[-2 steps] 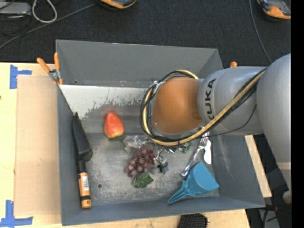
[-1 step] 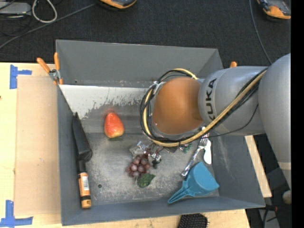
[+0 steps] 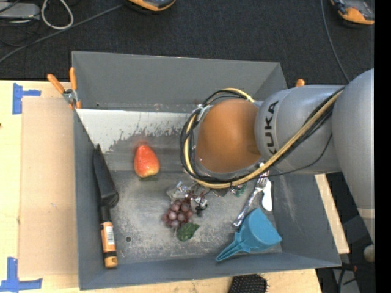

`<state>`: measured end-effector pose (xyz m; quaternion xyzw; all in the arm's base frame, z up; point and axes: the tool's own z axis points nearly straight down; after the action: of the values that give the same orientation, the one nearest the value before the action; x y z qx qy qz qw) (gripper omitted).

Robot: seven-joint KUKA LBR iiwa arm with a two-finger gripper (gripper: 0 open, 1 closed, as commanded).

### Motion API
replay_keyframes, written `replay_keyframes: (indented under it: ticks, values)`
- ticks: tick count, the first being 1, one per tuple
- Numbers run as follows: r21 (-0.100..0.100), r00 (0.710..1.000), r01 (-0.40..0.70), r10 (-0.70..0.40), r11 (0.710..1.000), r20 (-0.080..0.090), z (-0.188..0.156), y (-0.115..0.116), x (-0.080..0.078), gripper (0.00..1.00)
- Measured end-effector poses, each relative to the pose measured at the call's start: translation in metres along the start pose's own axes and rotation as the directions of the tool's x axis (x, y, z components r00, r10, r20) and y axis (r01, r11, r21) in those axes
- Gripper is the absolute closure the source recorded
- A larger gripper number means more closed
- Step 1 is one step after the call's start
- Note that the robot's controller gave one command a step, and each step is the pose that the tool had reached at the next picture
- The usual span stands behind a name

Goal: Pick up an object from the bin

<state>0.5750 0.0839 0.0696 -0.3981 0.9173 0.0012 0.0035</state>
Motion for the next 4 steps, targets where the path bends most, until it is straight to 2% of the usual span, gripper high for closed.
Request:
replay_keyframes:
  ticks: [2,3,4]
  values:
    - [0.000,1.000,-0.003,0.003,1.000,0.002,-0.012,0.000,0.000,1.00]
    - [-0.005,1.000,-0.005,0.005,1.000,-0.003,-0.037,0.002,0.001,1.00]
    - [0.001,1.000,-0.006,0.006,1.000,0.003,-0.062,0.001,-0.002,1.00]
